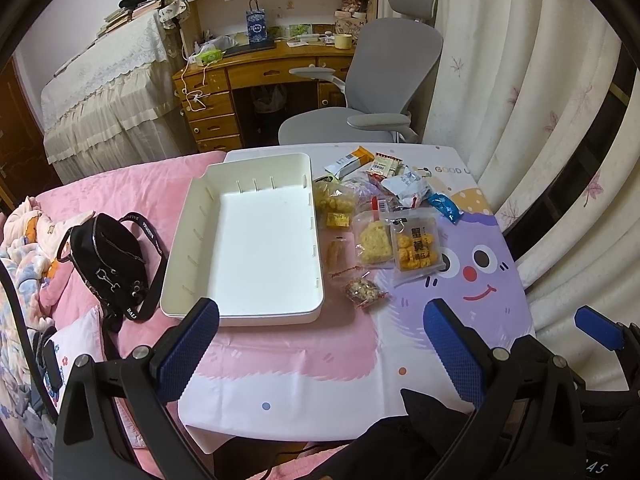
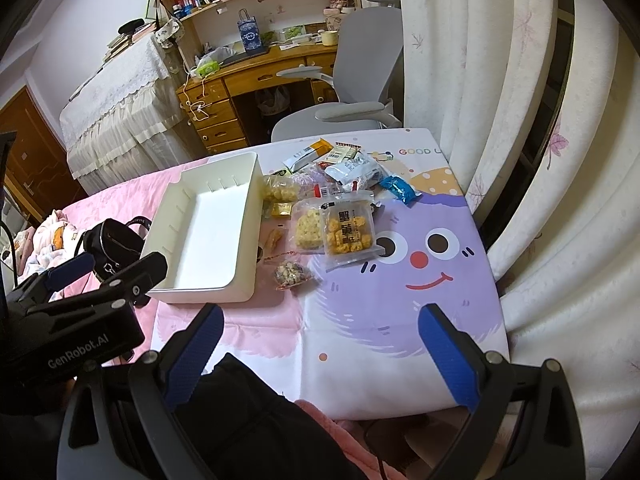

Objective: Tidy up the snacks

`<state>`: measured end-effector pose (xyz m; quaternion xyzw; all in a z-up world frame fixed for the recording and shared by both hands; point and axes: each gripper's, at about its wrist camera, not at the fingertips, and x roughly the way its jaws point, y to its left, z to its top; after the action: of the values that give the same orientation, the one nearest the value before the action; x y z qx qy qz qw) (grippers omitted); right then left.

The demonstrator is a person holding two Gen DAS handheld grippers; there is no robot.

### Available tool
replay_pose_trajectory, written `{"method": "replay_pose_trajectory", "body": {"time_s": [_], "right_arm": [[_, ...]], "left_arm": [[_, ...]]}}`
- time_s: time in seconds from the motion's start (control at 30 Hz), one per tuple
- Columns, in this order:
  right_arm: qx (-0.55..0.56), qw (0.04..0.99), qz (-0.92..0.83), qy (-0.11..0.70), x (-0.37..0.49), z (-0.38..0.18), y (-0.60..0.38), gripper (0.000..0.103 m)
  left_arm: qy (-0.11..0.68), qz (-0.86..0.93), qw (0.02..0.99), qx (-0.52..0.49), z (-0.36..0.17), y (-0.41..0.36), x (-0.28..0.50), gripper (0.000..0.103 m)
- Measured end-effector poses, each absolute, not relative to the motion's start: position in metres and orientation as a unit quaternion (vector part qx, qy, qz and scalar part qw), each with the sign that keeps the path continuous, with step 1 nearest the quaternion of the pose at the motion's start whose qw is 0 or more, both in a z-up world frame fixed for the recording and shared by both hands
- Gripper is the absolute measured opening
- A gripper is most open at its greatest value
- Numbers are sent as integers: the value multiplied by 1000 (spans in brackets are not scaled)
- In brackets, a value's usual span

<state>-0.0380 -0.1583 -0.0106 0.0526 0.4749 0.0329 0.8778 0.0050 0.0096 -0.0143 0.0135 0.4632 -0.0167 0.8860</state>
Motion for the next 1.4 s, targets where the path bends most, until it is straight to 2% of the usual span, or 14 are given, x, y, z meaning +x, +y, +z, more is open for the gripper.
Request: {"method": "replay_pose_trajectory", "body": {"time_s": [0.77, 1.4], "right_arm": [[73, 878, -11, 473, -34, -22, -113, 98], [76, 873, -35, 480, -34, -21, -115, 97]], "left_arm": [[458, -51, 887, 26, -16, 60, 21, 102], [468, -87, 879, -2, -25, 51, 37, 102]]}}
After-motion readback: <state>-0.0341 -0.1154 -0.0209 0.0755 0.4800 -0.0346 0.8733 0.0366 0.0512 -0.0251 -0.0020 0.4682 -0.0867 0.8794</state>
